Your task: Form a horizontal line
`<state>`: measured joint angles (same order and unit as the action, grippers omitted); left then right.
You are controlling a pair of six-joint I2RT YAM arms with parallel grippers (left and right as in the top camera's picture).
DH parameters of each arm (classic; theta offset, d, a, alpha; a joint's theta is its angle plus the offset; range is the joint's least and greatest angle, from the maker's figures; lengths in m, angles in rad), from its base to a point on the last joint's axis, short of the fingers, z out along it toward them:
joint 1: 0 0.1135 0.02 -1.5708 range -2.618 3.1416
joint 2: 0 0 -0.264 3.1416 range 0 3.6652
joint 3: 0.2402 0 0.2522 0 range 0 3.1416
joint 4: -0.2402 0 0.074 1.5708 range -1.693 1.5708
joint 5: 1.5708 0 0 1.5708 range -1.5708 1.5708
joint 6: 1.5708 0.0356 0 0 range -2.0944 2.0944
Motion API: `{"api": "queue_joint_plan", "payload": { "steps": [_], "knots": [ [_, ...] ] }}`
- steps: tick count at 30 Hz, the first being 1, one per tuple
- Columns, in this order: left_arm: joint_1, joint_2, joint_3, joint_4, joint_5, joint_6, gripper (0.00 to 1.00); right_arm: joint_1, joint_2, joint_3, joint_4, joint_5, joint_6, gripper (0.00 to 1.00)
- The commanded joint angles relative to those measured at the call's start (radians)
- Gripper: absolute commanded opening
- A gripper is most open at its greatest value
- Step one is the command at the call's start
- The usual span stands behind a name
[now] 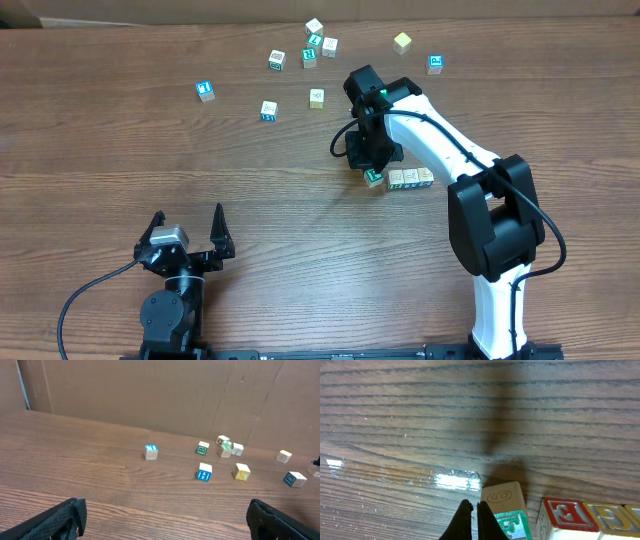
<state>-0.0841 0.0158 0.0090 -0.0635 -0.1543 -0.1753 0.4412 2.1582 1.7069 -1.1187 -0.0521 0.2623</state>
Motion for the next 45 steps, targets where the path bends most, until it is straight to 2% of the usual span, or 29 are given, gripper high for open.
{"api": "queue_joint_plan", "payload": {
  "steps": [1,34,45],
  "knots": [
    [0.005,-0.01,-0.004,0.0,-0.002,0.022,1.0,0.005,-0.021,-0.006,-0.005,0.006,0.004,0.04],
    [0.005,-0.01,-0.004,0.0,-0.002,0.022,1.0,0.005,-0.021,-0.006,0.048,0.085,0.03,0.04],
    [0.005,-0.01,-0.004,0.0,-0.002,0.022,1.0,0.005,-0.021,-0.064,0.116,0.103,0.03,0.04]
  ]
}}
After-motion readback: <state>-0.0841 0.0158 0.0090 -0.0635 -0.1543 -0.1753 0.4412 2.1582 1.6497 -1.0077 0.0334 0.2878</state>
